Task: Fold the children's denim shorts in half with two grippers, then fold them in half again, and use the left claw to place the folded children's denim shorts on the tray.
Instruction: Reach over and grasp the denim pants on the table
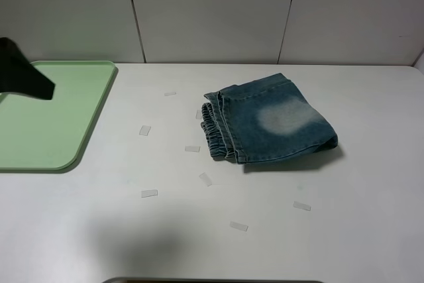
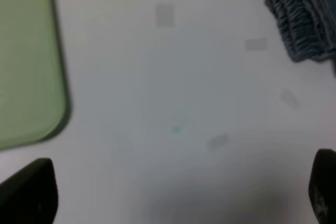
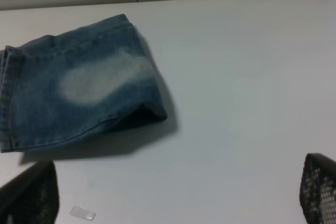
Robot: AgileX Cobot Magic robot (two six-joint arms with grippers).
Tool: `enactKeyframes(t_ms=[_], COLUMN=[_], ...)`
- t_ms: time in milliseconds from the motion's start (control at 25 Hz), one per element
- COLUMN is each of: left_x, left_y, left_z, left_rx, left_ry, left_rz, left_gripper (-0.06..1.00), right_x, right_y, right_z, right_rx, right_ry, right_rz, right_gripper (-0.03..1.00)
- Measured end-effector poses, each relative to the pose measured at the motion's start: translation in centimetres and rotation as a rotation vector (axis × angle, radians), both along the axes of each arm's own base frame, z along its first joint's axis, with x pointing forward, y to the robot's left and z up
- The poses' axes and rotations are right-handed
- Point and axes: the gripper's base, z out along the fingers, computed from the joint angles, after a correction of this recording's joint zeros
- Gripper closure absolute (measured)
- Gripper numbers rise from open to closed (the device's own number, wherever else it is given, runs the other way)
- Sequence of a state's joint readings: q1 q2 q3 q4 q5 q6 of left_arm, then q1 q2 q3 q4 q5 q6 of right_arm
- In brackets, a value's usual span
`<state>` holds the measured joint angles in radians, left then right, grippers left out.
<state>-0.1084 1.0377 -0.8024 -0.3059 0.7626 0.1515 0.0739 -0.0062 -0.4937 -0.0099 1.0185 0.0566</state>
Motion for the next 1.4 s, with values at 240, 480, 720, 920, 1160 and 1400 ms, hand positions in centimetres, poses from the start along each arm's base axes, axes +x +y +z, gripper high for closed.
enactKeyframes(t_ms=[240,480,720,920,1160,1400], left_x=[5.4,8.2,10.2,11.8,13.4,14.5], left_y=[-4.8,-11.0,-15.9,-18.9,-20.4,-20.9], left_z=[-4.3,-8.9,-12.7,-15.0,-17.0,-18.9], left_rx=[-0.014,-0.029,-0.045,-0.059,-0.085,-0.087], left_ry=[0.058,0.096,0.12,0.134,0.153,0.145], left_rz=[-0.101,-0.179,-0.2,-0.207,-0.168,-0.118], left_gripper=[-0.01,-0.01,-0.01,-0.01,-0.01,-0.01], right_x=[0.0,0.0,0.0,0.0,0.0,0.0], right_y=[0.0,0.0,0.0,0.0,0.0,0.0], right_z=[0.0,0.0,0.0,0.0,0.0,0.0], right_rx=[-0.001,-0.001,-0.001,-0.001,-0.001,-0.001], right_ry=[0.0,0.0,0.0,0.0,0.0,0.0], right_rz=[0.0,0.0,0.0,0.0,0.0,0.0], right_gripper=[0.27,0.27,0.27,0.27,0.27,0.27])
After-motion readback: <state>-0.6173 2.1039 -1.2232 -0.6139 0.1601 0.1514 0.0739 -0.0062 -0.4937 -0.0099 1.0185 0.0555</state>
